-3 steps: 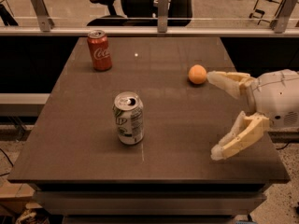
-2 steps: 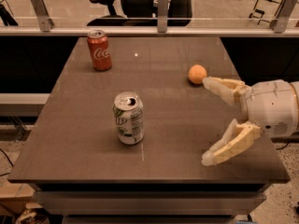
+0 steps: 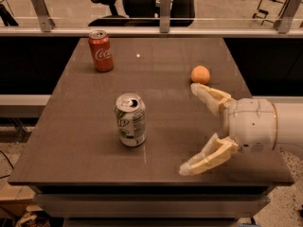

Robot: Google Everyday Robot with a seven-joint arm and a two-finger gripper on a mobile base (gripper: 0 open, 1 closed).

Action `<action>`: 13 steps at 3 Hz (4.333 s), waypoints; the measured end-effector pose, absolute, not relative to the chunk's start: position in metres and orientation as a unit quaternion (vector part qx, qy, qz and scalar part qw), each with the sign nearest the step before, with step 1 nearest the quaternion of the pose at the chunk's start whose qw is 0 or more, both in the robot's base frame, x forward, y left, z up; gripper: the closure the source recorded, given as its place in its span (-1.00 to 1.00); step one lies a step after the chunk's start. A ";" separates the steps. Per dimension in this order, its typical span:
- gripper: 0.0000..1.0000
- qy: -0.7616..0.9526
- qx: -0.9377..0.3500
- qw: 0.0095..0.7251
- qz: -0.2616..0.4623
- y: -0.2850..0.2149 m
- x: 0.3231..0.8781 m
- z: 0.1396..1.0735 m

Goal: Knock 7up can over

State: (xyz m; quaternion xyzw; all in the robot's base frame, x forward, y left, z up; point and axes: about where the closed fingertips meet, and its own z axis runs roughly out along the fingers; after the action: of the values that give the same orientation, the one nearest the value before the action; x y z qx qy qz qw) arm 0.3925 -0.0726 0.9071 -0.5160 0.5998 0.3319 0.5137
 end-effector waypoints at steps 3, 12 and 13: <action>-1.00 0.533 -0.540 0.550 0.350 -0.030 0.425 0.909; 0.28 0.466 -0.582 0.469 0.473 0.064 0.410 0.896; 0.76 0.464 -0.584 0.469 0.473 0.066 0.409 0.897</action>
Offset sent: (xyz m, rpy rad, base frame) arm 0.0435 0.0453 -0.0020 0.1096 -0.1370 0.0964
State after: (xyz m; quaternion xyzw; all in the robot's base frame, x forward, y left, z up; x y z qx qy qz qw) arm 0.4091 0.0662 0.8966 -0.5841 0.4645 0.4728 0.4686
